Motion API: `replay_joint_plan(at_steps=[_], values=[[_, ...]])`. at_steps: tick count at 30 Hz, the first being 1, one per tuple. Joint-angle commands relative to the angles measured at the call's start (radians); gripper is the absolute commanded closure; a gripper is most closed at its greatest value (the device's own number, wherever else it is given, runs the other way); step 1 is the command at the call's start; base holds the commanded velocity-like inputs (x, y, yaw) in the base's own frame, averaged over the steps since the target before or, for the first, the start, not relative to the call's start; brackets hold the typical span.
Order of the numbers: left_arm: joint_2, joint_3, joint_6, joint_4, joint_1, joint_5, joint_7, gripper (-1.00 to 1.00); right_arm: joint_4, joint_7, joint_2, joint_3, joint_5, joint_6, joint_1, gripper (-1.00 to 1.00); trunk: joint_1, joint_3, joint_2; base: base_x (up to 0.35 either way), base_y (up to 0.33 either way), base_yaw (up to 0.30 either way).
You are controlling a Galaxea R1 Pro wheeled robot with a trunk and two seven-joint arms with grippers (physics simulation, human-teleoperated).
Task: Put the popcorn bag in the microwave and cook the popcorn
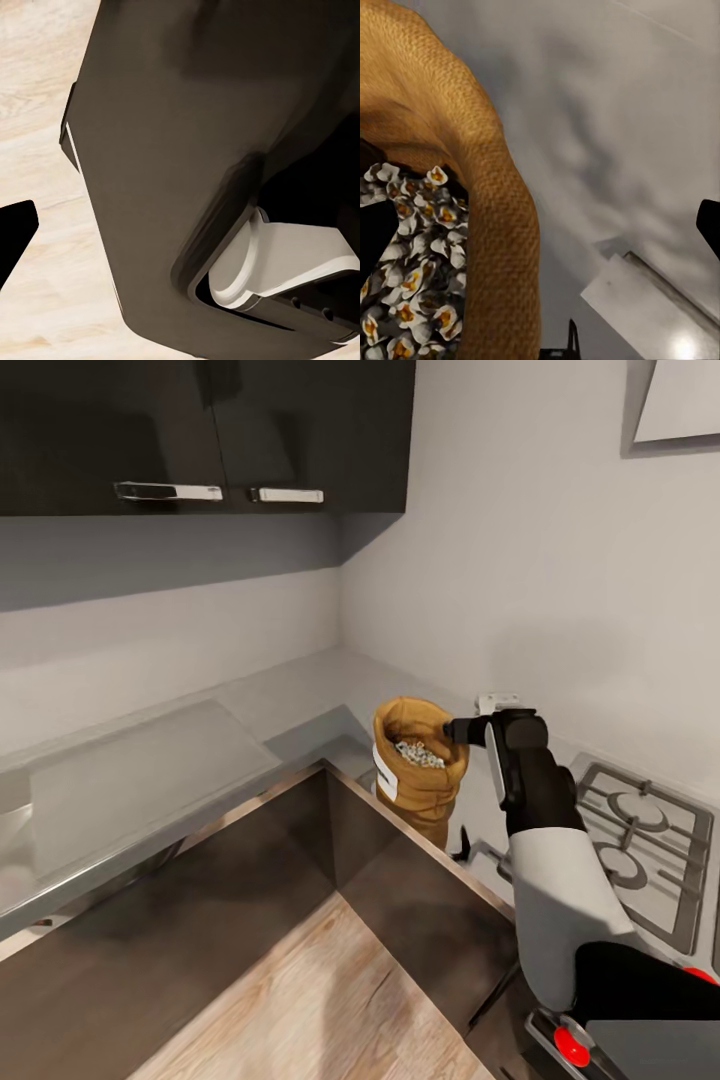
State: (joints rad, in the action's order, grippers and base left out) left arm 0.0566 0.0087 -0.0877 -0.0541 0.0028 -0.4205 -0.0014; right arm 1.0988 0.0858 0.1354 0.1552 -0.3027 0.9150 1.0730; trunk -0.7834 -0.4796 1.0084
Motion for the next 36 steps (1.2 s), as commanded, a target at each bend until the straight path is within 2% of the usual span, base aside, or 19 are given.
replay_joint_plan(at_steps=[1, 10, 21, 27, 31, 36], values=[[0.000, 0.000, -0.002, -0.001, 0.000, -0.004, 0.000, -1.00, -0.004, 0.009, 0.001, 0.003, -0.010, -0.001, 0.001, -1.00, 0.000, -0.001, 0.001, 0.010, 0.000, 0.000], [0.000, 0.002, -0.003, -0.001, 0.000, -0.004, 0.000, -1.00, -0.013, 0.003, 0.001, 0.002, -0.019, -0.009, 0.001, -1.00, 0.000, -0.001, 0.001, 0.001, 0.000, 0.000], [0.000, 0.002, -0.003, -0.001, 0.000, -0.006, 0.000, -1.00, -0.018, 0.005, 0.003, 0.001, -0.012, -0.007, 0.001, -1.00, 0.000, -0.001, 0.001, -0.058, 0.000, 0.000], [0.000, 0.005, -0.003, -0.001, 0.000, -0.009, 0.000, -1.00, -0.044, 0.001, 0.003, 0.001, -0.014, -0.009, 0.001, -1.00, 0.000, -0.001, 0.001, -0.118, 0.000, 0.000], [0.000, 0.004, -0.003, -0.001, 0.000, -0.009, 0.000, -1.00, -0.099, -0.004, 0.003, 0.001, -0.020, -0.018, 0.001, -1.00, 0.000, -0.001, 0.001, -0.009, 0.000, 0.000], [0.000, 0.004, -0.003, -0.001, 0.000, -0.009, 0.000, -1.00, -0.109, -0.005, 0.003, 0.001, -0.014, -0.037, 0.001, -1.00, 0.000, -0.001, 0.001, 0.000, 0.000, 0.000]])
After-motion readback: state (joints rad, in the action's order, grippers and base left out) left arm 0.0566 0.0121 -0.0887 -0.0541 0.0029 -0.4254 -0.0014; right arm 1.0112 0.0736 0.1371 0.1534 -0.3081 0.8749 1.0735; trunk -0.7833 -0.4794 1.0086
